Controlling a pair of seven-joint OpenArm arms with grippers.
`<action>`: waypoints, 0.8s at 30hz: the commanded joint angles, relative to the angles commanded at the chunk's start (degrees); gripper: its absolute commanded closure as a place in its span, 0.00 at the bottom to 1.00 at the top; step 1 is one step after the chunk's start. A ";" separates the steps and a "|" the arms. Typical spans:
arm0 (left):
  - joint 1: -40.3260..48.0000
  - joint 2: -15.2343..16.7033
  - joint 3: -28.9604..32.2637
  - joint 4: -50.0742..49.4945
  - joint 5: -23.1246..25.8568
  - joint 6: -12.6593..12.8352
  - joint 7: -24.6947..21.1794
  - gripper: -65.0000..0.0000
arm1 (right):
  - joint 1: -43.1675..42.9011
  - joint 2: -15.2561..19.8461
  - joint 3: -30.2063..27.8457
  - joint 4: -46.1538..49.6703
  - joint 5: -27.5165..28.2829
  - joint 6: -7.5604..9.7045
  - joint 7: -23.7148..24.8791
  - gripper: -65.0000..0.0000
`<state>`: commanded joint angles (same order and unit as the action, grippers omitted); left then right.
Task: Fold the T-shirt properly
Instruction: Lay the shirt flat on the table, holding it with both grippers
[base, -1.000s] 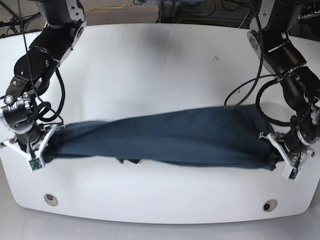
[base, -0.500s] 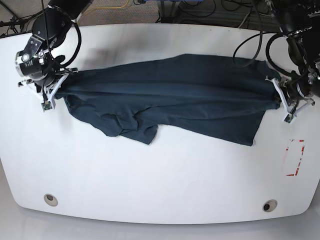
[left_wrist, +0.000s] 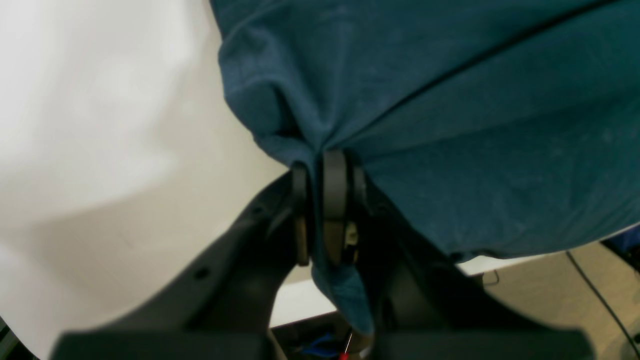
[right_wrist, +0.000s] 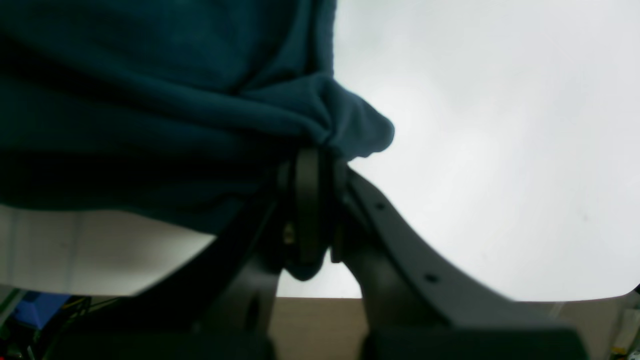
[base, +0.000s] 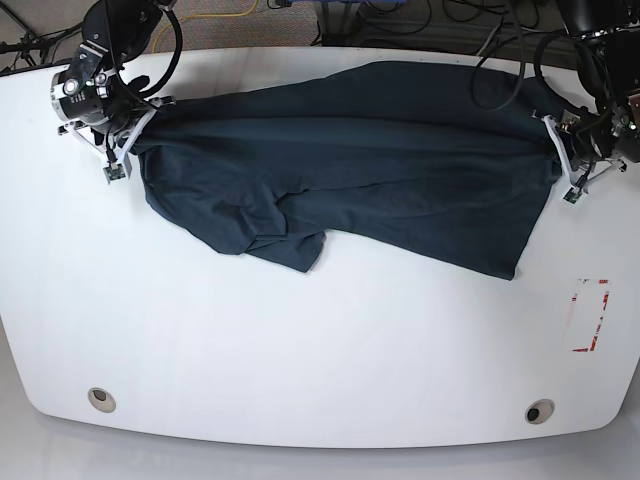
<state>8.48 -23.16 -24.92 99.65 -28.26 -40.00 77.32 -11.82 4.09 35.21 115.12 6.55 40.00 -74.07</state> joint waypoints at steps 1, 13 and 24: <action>0.00 0.00 0.00 -0.09 0.09 0.00 0.00 0.99 | 0.00 0.00 0.00 0.00 0.00 0.00 0.00 1.00; -0.09 -0.09 0.00 -0.09 3.78 0.00 0.00 0.99 | 0.00 0.09 -0.09 -0.62 0.00 0.00 0.00 1.00; -0.18 0.00 0.00 -0.09 5.36 0.00 0.00 0.99 | -0.09 -0.79 0.00 -1.41 -0.09 0.00 -0.35 0.47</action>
<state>8.31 -23.16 -24.92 99.56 -22.90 -40.00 77.32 -11.91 3.30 35.21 113.71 6.46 40.00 -74.42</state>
